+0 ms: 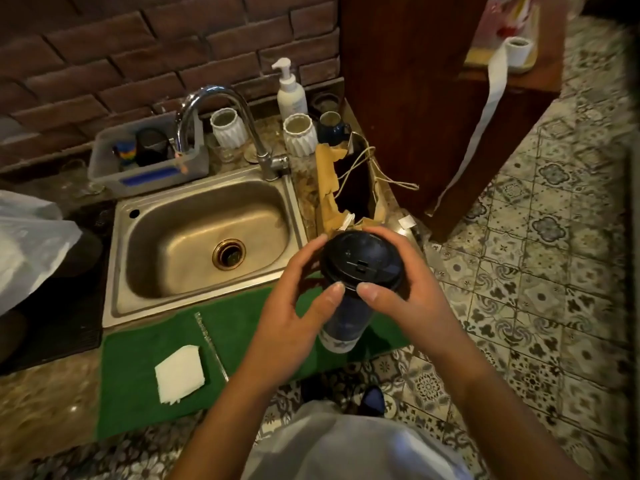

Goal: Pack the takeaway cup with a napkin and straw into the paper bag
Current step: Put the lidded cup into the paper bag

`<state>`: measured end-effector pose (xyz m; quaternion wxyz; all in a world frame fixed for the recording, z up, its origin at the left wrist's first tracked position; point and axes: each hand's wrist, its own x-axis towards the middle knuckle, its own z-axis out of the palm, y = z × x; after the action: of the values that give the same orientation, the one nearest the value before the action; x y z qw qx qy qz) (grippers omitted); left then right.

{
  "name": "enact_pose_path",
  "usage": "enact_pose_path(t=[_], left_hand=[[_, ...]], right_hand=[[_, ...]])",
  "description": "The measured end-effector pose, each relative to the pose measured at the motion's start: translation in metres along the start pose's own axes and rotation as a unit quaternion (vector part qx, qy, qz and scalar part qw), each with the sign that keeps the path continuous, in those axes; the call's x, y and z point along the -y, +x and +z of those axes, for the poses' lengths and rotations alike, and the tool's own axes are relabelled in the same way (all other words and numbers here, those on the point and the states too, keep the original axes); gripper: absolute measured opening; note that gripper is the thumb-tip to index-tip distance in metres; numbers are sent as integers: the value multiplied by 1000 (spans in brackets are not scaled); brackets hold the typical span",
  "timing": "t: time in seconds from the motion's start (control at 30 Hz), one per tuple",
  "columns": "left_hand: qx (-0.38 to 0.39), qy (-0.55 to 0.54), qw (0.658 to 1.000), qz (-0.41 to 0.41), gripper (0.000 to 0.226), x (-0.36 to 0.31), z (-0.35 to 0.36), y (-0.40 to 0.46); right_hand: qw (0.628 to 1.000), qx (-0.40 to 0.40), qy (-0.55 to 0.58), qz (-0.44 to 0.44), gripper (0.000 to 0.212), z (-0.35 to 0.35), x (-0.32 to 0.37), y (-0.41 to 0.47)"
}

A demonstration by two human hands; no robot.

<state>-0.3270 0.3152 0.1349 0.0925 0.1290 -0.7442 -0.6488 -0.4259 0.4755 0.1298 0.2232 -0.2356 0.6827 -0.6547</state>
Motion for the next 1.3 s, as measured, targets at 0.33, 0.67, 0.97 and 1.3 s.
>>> enact_pose_path(t=[0.33,0.67,0.97,1.3], left_hand=[[-28,-8,999,21,42,5,-38,44],[-40,248,968,-1,80,32,-31,144],[-83,345,935,-22,102,39,5,206],[-153,343,922,-95,95,39,17,211]], right_hand=[[997,-73,-7,18,76,6,0,17],[986,-162,37,-10,67,5,6,33],[989,-132,54,-29,73,-67,6,66],[995,-60,63,-39,67,-119,-7,111]])
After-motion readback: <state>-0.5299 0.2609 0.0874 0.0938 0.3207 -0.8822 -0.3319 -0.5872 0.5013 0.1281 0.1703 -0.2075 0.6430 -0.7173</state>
